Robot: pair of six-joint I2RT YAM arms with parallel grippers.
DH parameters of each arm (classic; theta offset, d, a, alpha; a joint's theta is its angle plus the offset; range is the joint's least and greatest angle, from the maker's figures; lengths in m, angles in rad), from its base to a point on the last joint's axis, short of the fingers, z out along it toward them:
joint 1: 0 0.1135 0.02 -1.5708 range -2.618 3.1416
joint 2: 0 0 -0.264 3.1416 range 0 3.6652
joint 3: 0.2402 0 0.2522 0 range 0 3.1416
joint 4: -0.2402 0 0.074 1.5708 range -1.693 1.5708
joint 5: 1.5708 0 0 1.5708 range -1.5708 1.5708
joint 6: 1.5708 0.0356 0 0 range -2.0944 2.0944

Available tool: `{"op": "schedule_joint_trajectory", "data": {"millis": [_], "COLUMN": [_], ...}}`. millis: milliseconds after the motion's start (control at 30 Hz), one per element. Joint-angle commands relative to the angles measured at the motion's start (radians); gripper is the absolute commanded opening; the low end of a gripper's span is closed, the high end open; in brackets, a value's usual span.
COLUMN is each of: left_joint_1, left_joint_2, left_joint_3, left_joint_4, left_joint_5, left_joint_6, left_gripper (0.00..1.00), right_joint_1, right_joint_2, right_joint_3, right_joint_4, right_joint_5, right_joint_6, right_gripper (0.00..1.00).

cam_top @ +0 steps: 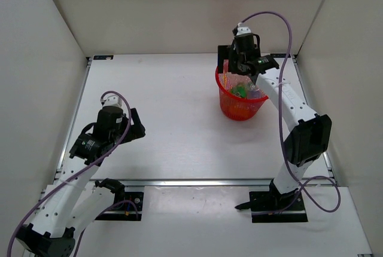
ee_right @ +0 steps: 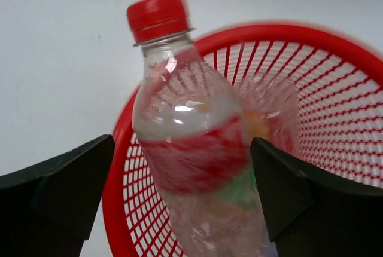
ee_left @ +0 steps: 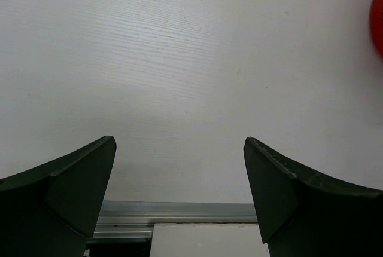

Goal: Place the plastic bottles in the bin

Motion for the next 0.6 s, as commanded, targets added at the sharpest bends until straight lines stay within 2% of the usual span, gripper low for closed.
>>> {"op": "schedule_joint_trajectory", "data": {"millis": [0, 200, 333, 433, 500, 567], "left_joint_1": [0.006, 0.003, -0.001, 0.0, 0.006, 0.017], "left_joint_2": [0.001, 0.041, 0.066, 0.066, 0.061, 0.066], "left_joint_3": [0.007, 0.049, 0.052, 0.041, 0.027, 0.024], "left_joint_4": [0.007, -0.005, -0.016, -0.013, -0.005, -0.012], "left_joint_5": [-0.003, 0.003, 0.002, 0.0, -0.021, -0.053], "left_joint_6": [-0.006, -0.006, -0.007, -0.012, -0.003, 0.0], "left_gripper": [0.99, 0.99, 0.98, 0.99, 0.99, 0.99], "right_joint_1": [-0.007, 0.014, -0.056, -0.24, -0.474, -0.629], "right_joint_2": [-0.067, -0.196, -0.369, -0.528, -0.64, -0.683], "right_joint_3": [-0.019, -0.014, -0.097, -0.262, -0.421, -0.508], "right_joint_4": [0.058, -0.004, -0.121, -0.205, -0.244, -0.282], "right_joint_5": [-0.031, 0.133, 0.167, 0.1, 0.006, -0.049], "right_joint_6": [0.027, 0.007, 0.048, 0.108, 0.097, 0.059], "right_gripper": [0.99, 1.0, 1.0, 0.99, 0.99, 0.99]}}
